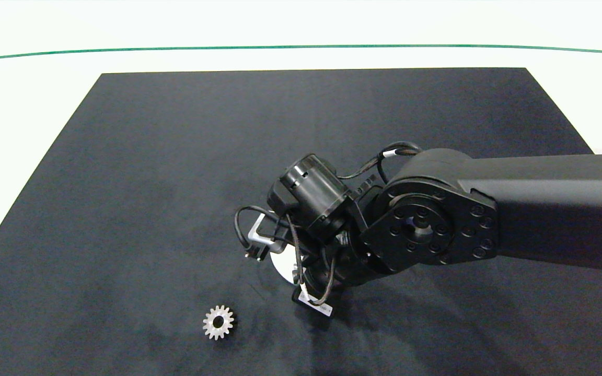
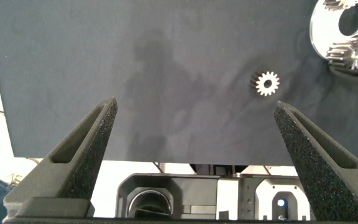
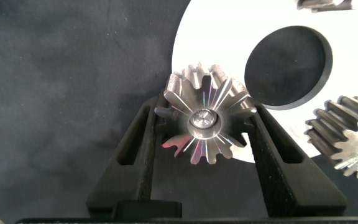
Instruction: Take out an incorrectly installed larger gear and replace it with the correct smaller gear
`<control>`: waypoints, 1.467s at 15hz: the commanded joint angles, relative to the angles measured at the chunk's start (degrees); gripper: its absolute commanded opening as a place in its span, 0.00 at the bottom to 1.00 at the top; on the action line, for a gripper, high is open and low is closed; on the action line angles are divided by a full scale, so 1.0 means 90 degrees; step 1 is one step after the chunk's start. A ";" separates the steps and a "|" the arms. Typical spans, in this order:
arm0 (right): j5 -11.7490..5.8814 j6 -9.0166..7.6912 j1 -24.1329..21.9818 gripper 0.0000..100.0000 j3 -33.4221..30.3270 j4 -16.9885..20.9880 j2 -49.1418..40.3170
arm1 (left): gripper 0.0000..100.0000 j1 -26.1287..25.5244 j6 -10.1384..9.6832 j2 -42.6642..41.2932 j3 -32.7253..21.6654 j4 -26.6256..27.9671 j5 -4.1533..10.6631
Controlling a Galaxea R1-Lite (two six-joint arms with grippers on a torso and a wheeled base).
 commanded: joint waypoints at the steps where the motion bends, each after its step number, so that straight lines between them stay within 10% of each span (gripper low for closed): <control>1: -0.0008 -0.0014 0.0008 0.21 0.0032 0.0035 -0.0066 | 1.00 0.0012 0.0019 0.0008 0.0022 0.0041 0.0007; 9: -0.0018 -0.0023 0.0067 0.04 0.0413 0.0045 -0.0838 | 1.00 -0.0008 0.0019 -0.0002 0.0041 0.0041 0.0007; 16: -0.0047 -0.0004 -0.0226 0.00 0.2415 -0.0063 -0.2371 | 1.00 -0.0008 0.0019 -0.0002 0.0041 0.0041 0.0007; 22: -0.0018 0.0006 -0.0890 0.00 0.4398 -0.1342 -0.3123 | 1.00 -0.0008 0.0019 -0.0011 0.0051 0.0050 0.0007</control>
